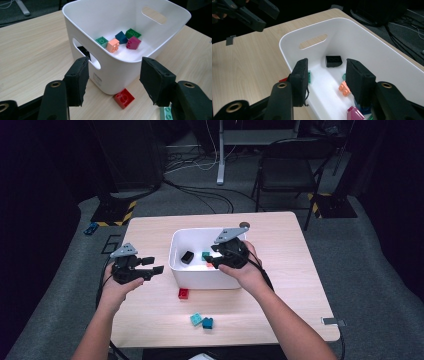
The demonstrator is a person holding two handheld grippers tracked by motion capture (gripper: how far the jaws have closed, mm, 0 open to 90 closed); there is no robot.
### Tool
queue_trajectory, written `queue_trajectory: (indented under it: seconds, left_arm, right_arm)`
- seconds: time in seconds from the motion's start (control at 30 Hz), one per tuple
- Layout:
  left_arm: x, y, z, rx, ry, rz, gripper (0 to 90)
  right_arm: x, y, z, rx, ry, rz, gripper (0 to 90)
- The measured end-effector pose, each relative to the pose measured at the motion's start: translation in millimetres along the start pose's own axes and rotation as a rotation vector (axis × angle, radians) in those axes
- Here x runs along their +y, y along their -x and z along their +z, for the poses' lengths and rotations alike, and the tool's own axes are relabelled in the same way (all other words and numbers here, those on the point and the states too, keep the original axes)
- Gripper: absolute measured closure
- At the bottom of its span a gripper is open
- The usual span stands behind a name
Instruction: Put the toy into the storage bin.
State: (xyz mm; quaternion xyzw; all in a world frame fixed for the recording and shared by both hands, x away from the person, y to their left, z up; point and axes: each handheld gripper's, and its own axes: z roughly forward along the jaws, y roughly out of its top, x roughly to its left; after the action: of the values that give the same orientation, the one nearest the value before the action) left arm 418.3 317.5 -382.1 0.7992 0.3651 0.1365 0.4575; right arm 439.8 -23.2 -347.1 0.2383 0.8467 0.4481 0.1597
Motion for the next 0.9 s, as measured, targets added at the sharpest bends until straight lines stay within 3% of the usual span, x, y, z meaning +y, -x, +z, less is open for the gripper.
queue_trajectory:
  seconds: [0.47,0.6,0.9]
  left_arm:
    - [-14.4,19.7,9.5,-0.007,-0.024,0.040,39.9]
    - [-19.6,22.7,12.8,-0.006,-0.030,0.042,39.9]
    - [-43.4,29.2,30.4,0.015,-0.064,0.002,36.7]
  right_arm:
    - [-36.5,-21.2,-34.3,-0.001,0.072,0.005,52.6]
    - [-44.3,-25.2,-35.4,-0.001,0.072,0.003,52.6]
    - [-76.4,-35.2,-30.0,0.014,0.068,0.032,52.2]
